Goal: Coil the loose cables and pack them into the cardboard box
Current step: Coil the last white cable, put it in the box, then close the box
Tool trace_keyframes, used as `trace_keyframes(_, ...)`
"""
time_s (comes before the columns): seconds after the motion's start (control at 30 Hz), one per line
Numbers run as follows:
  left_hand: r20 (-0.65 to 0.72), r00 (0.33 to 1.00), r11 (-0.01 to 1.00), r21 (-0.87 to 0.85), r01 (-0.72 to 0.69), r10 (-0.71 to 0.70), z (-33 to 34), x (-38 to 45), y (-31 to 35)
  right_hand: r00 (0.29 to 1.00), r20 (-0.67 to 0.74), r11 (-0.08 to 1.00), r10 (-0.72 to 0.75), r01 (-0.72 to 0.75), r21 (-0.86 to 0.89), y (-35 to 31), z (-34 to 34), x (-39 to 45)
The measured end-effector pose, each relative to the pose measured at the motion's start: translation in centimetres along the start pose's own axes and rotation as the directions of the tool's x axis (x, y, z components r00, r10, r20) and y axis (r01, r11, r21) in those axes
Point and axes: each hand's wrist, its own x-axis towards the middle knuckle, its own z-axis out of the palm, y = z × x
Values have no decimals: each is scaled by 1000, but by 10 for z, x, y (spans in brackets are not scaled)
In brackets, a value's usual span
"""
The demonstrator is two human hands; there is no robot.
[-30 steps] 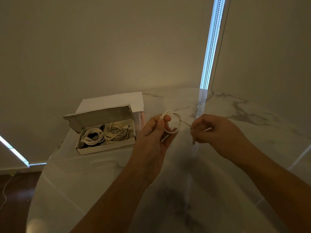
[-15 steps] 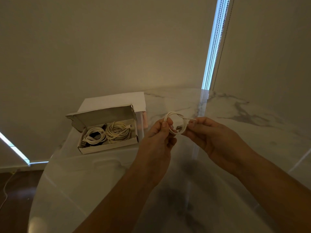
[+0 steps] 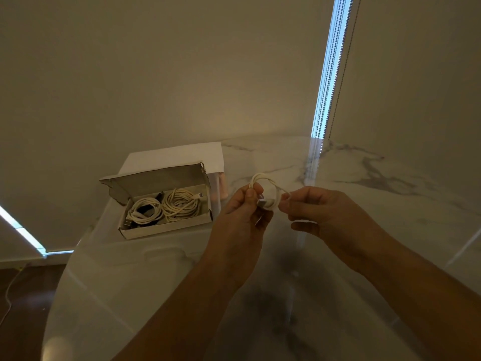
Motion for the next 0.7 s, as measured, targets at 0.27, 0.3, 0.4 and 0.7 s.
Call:
trace_keyframes(0.27, -1, 995, 991, 95, -95, 95, -1, -1, -5, 981, 33, 928, -192, 192, -319, -1, -4, -3)
trace_keyframes(0.3, 1, 994, 988, 110, -108, 109, -1, -1, -5, 971, 43, 879, -233, 230, -418, -1, -3, -4)
trace_keyframes(0.4, -3, 993, 986, 124, -114, 116, -1, -1, -5, 950, 52, 713, -307, 266, -649, -1, 2, -8)
trace_keyframes(0.7, 88, 994, 979, 186, -86, 71, 0, -2, -4, 991, 68, 906, -112, 130, -403, -7, 0, -6)
